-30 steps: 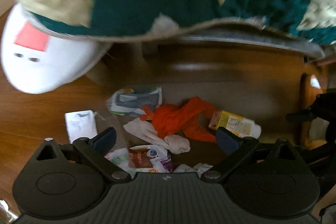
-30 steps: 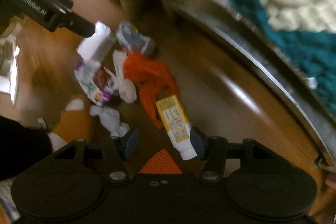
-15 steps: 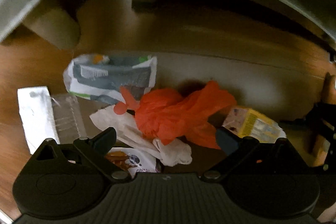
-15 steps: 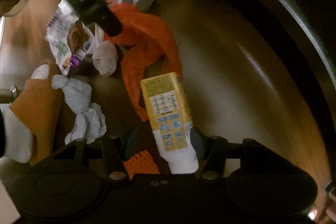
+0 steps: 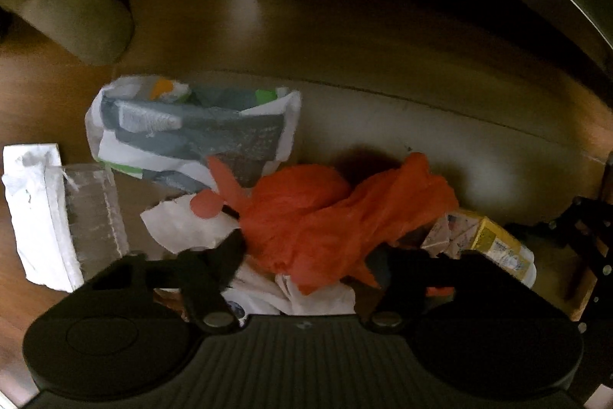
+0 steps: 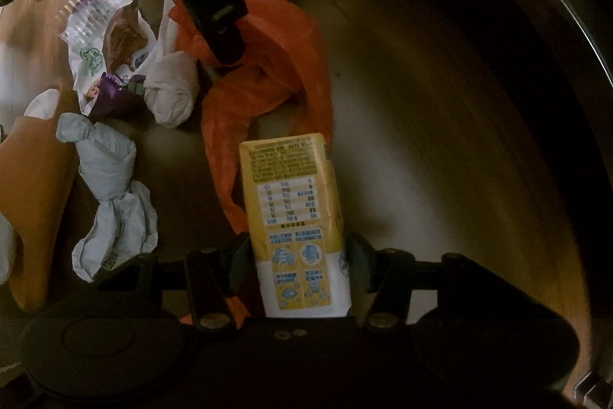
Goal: Collect trash
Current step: 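Lower both tools to the pile, grasp red plastic bag with left while right grasps yellow juice carton, then lift the red bag and juice carton and carry them over the wastebasket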
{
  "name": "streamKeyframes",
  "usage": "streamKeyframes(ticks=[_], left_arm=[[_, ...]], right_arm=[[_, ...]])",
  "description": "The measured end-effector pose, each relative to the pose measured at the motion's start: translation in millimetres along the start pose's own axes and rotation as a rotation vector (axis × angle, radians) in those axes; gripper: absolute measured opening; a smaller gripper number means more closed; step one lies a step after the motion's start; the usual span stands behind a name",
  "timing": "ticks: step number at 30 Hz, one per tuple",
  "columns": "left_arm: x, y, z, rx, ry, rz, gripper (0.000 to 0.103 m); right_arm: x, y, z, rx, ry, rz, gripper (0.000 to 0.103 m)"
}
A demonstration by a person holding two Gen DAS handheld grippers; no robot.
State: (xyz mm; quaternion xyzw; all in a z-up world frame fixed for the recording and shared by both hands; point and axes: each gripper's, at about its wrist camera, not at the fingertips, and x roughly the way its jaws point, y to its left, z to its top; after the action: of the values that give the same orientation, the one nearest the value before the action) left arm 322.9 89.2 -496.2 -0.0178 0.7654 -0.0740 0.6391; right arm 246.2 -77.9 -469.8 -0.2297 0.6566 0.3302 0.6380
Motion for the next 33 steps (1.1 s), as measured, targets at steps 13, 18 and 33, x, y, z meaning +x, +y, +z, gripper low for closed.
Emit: streamKeyframes(ticks=[13, 18, 33], left_arm=[[-51, 0, -24, 0.02, -0.018, -0.005, 0.059], [-104, -5, -39, 0.057, -0.067, -0.015, 0.059], [-303, -53, -101, 0.115, -0.335, -0.007, 0.059]], right_arm=[[-50, 1, -7, 0.119, -0.057, -0.006, 0.051], [-98, 4, -8, 0.143, -0.127, -0.037, 0.051], [-298, 38, -33, 0.229, -0.434, -0.081, 0.051]])
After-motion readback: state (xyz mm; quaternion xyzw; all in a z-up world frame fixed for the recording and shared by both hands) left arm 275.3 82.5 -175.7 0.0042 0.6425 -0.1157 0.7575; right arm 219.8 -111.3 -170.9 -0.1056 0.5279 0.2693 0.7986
